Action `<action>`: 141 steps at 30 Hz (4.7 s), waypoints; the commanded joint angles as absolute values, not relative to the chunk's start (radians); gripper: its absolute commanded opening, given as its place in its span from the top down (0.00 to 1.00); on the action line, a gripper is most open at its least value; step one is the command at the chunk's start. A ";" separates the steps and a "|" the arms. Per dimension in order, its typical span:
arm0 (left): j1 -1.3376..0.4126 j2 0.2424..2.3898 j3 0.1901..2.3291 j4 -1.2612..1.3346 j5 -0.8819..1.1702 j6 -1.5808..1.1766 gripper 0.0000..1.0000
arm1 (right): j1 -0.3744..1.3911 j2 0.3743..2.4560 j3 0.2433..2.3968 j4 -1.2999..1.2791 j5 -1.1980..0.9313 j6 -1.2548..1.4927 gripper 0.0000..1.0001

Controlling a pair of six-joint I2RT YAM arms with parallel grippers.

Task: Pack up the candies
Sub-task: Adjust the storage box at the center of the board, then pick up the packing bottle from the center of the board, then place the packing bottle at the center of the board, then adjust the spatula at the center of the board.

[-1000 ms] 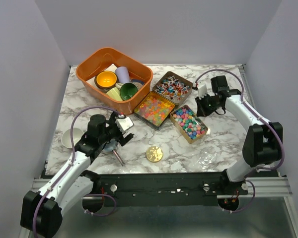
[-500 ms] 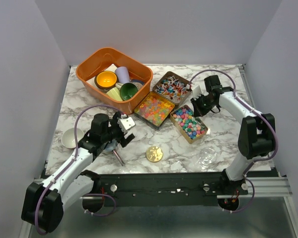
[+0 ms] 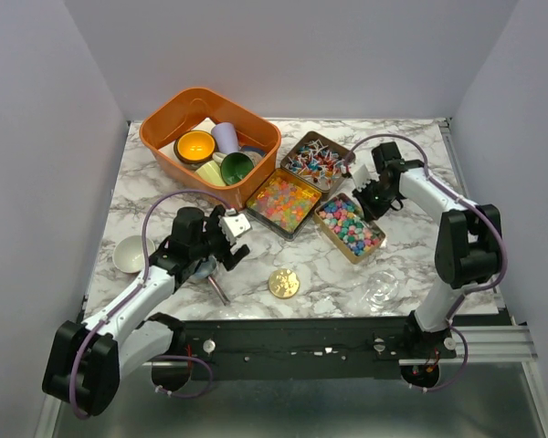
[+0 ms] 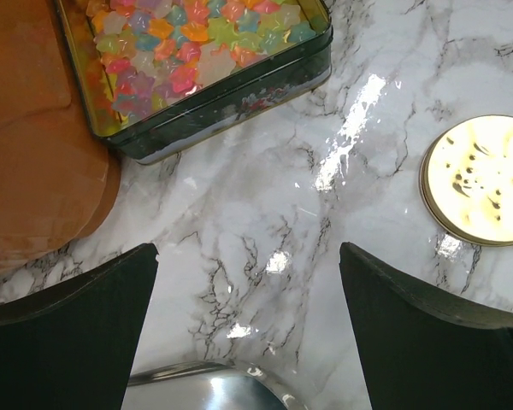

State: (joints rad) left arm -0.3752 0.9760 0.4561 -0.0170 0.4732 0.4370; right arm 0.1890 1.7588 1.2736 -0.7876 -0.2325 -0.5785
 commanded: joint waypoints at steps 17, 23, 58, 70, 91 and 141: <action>-0.403 0.996 0.472 0.074 0.497 0.347 0.01 | 0.187 2.002 1.654 -0.770 -0.055 -0.618 0.99; -0.405 1.002 0.502 0.043 0.492 0.356 0.01 | 0.187 2.030 1.690 -0.759 -0.034 -0.623 0.99; -0.480 0.965 0.512 -0.049 0.376 0.362 0.01 | 0.172 1.160 0.864 -1.118 -0.439 -1.365 0.41; -0.388 0.951 0.512 -0.057 0.328 0.318 0.01 | 0.278 1.212 0.807 -1.063 -0.453 -1.379 0.46; -0.339 0.847 0.638 -0.219 0.238 0.310 0.01 | 0.638 1.517 1.124 -0.835 -0.480 -1.062 0.99; -0.270 1.023 0.615 -0.986 0.309 1.410 0.50 | 0.723 1.347 1.244 -0.796 -0.221 -0.765 0.48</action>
